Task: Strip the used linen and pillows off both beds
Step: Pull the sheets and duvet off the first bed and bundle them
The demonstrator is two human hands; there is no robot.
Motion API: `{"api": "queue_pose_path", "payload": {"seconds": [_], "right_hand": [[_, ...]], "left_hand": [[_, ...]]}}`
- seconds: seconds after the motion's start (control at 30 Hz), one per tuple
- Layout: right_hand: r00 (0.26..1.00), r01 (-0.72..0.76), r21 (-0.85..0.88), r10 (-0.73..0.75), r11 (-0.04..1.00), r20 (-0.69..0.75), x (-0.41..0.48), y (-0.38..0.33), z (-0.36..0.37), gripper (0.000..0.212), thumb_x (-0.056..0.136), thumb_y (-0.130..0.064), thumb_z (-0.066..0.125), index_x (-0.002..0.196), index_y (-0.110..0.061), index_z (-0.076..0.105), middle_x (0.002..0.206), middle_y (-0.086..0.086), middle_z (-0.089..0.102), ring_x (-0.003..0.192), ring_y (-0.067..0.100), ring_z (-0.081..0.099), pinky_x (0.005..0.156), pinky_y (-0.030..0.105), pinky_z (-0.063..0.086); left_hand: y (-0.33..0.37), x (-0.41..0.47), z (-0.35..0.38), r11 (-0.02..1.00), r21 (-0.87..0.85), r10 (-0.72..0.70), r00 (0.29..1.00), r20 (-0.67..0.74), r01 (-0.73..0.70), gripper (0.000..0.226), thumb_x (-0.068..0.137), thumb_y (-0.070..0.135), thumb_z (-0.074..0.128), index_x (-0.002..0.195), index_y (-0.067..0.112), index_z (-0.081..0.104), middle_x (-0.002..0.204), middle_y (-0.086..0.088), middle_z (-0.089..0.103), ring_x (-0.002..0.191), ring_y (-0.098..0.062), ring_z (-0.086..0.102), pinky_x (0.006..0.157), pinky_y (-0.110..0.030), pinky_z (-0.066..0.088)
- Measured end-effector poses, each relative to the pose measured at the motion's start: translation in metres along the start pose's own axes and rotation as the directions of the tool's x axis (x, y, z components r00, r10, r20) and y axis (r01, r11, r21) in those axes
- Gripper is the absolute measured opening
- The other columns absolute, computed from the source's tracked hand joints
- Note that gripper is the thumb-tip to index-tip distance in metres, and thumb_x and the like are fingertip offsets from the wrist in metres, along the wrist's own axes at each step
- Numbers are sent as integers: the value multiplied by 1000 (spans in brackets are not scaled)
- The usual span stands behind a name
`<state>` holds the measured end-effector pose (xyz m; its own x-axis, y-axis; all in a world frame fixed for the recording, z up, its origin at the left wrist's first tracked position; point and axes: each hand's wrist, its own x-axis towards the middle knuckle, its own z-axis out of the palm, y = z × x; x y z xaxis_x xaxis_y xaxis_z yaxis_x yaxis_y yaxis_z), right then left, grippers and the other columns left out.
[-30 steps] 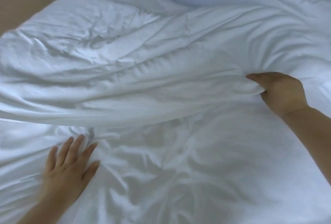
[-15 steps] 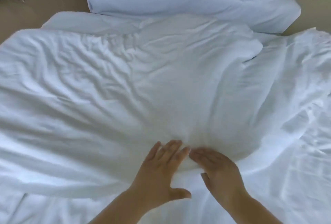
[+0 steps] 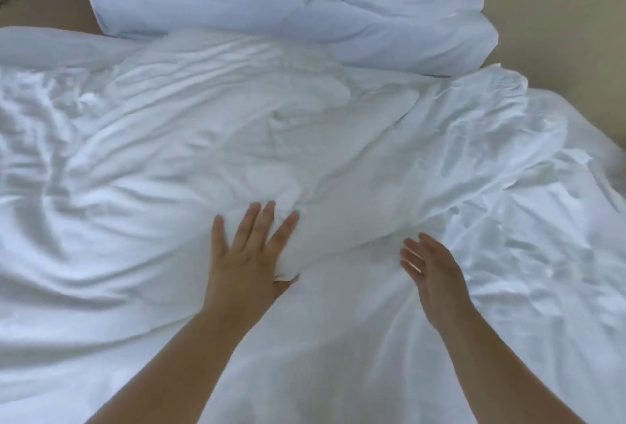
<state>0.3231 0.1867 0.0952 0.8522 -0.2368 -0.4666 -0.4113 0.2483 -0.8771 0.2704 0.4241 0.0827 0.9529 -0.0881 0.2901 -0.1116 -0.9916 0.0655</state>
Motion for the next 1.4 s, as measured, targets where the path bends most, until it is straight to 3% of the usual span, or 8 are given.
{"api": "queue_pose_path", "payload": {"seconds": [0.17,0.4,0.57,0.77,0.9,1.03,1.23,1.4], "right_hand": [[982,-186,177,179,967,56,57,-35,17,51,95,-26,48,138,-6,31,137,17,39,122,32,48,99,38,41],[956,-185,17,184,983,-226,104,-19,19,45,86,-30,62,122,-9,47,106,11,57,85,23,58,77,35,53],[934,-240,-60,214,969,-286,123,-18,23,74,78,-38,69,138,-12,35,131,8,49,117,30,50,100,44,43],[956,-8,99,37,995,-292,90,-60,34,35,86,-3,57,121,-3,51,105,7,58,96,26,55,79,30,47],[917,270,229,-178,935,-357,12,-82,-12,23,87,3,50,83,-19,50,82,-5,55,82,20,55,65,23,49],[812,362,-86,-360,928,-460,-49,-39,-65,25,88,2,52,95,-22,51,85,-6,57,82,17,56,70,25,47],[926,-227,-335,97,914,-364,-35,69,-130,48,85,2,49,132,0,37,62,4,48,58,18,43,56,28,36],[908,-160,-675,-161,720,-388,-17,62,-196,53,90,-13,52,140,-11,34,127,11,52,118,27,47,98,36,38]], "left_hand": [[-5,3,31,994,83,-81,984,160,68,68,90,61,0,133,23,35,129,-18,56,122,-25,34,95,-56,21],[-6,6,34,997,74,-31,994,105,23,58,95,54,1,128,27,40,124,-16,60,119,-23,37,92,-53,24],[-10,7,33,998,60,-11,991,136,3,56,95,53,1,128,29,39,125,-14,60,121,-21,37,97,-50,20],[-10,3,17,999,-30,-5,990,140,10,53,97,51,3,124,26,41,125,-11,60,126,-18,33,107,-39,10],[-2,-5,-23,964,-205,173,985,-10,-172,48,98,48,11,116,20,46,122,7,57,138,12,7,115,-28,3],[8,-28,-32,933,-244,284,958,47,-265,47,97,50,14,112,23,49,138,18,42,139,10,3,116,-28,4],[37,-21,-6,955,-185,272,933,237,-231,68,73,63,33,119,15,45,142,-3,32,142,1,-9,116,-30,-4],[92,-6,13,955,-208,263,928,263,-212,75,87,66,3,132,17,39,131,-6,44,142,0,-9,115,-26,-4]]}}
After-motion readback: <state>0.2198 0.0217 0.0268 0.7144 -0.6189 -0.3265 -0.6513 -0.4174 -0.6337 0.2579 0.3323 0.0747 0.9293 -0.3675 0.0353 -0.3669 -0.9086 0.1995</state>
